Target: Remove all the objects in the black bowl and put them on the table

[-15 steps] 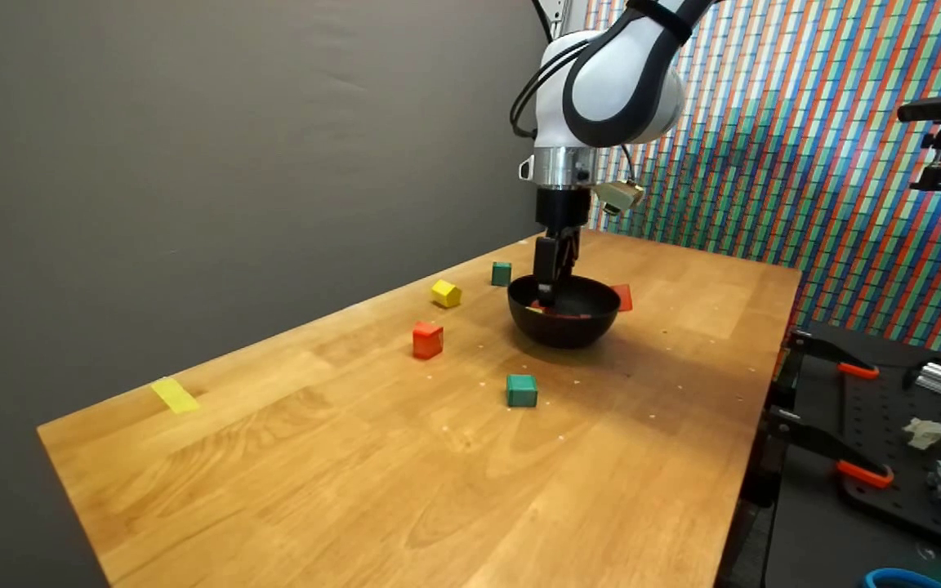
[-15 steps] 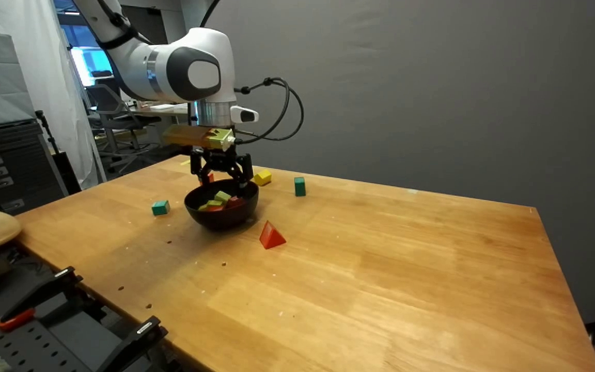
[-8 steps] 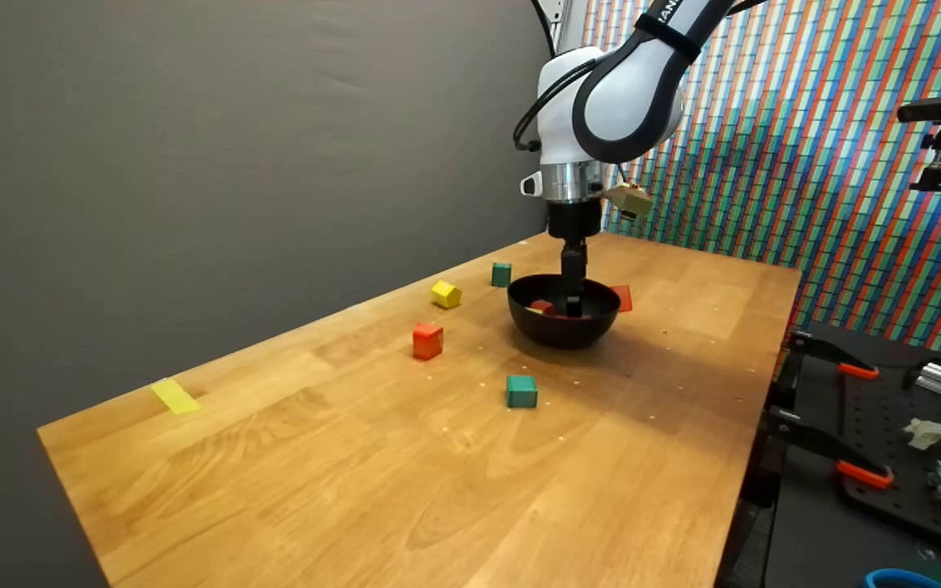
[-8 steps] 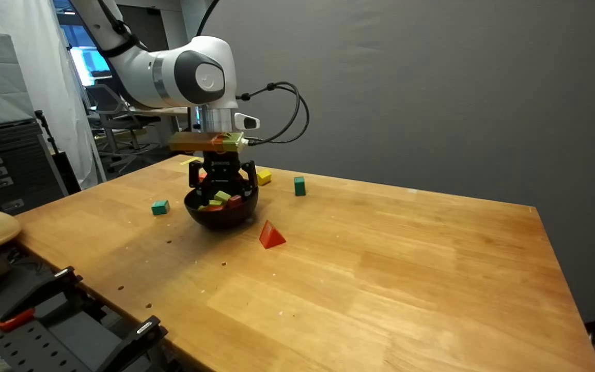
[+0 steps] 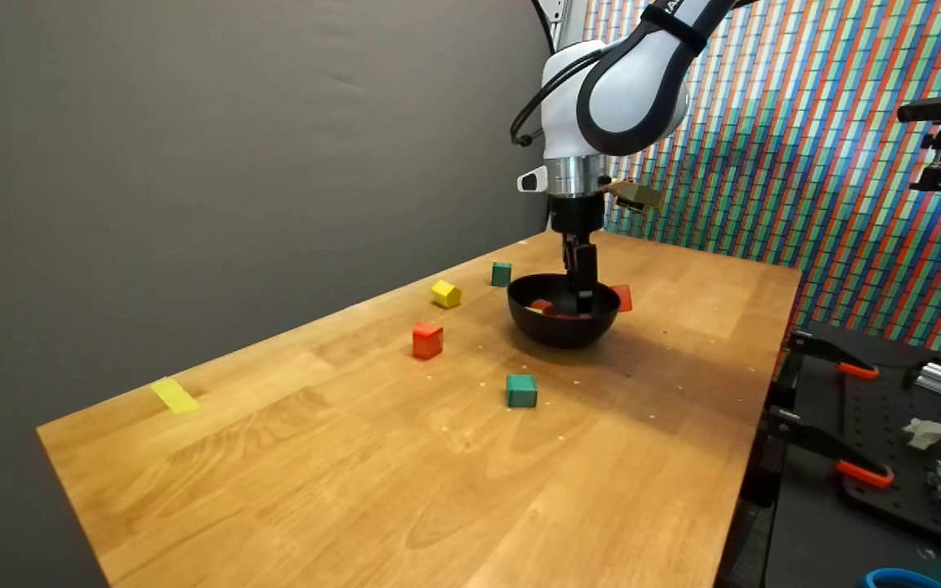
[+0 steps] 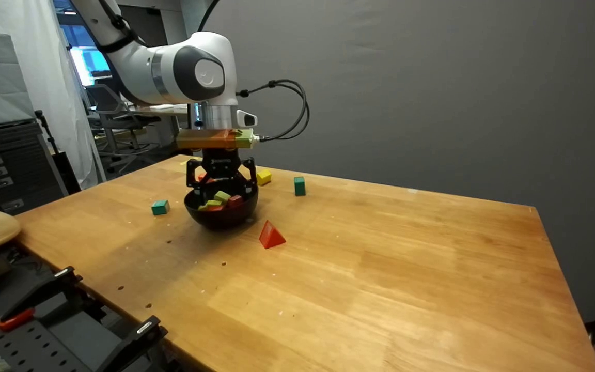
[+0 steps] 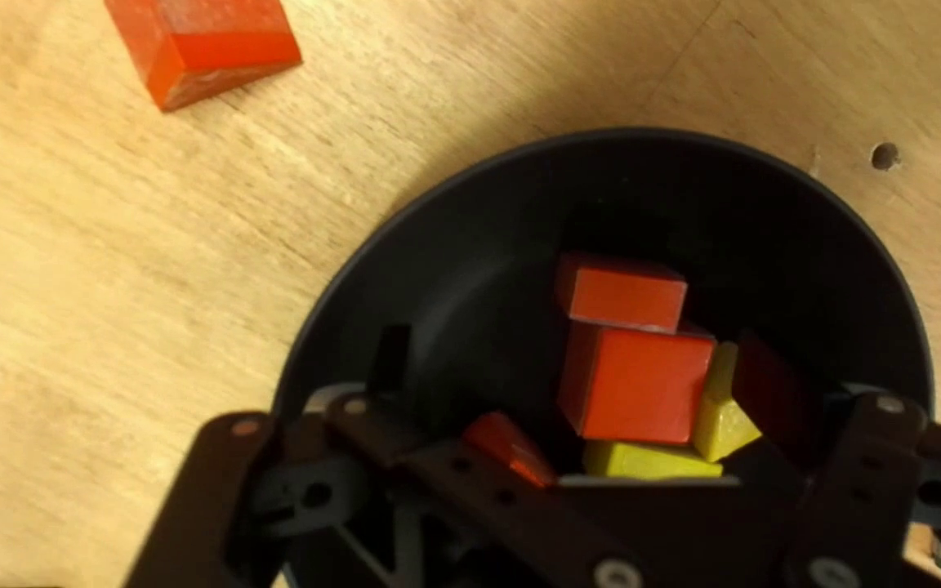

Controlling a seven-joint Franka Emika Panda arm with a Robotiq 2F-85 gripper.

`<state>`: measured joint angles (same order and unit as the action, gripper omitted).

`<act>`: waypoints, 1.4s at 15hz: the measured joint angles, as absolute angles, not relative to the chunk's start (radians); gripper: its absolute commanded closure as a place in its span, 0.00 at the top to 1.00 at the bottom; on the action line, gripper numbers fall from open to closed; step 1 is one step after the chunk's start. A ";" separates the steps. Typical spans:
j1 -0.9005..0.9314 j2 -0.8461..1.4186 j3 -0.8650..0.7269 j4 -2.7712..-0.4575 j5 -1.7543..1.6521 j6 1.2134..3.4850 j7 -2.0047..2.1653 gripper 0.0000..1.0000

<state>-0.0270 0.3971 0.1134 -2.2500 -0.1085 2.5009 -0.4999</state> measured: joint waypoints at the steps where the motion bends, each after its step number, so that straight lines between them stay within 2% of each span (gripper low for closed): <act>1: -0.035 0.396 0.123 -2.251 -0.090 2.501 -0.512 1.00; 7: -0.055 0.396 0.173 -2.251 0.032 2.528 -0.517 1.00; 21: -0.010 0.430 0.144 -2.259 -0.028 2.624 -0.346 1.00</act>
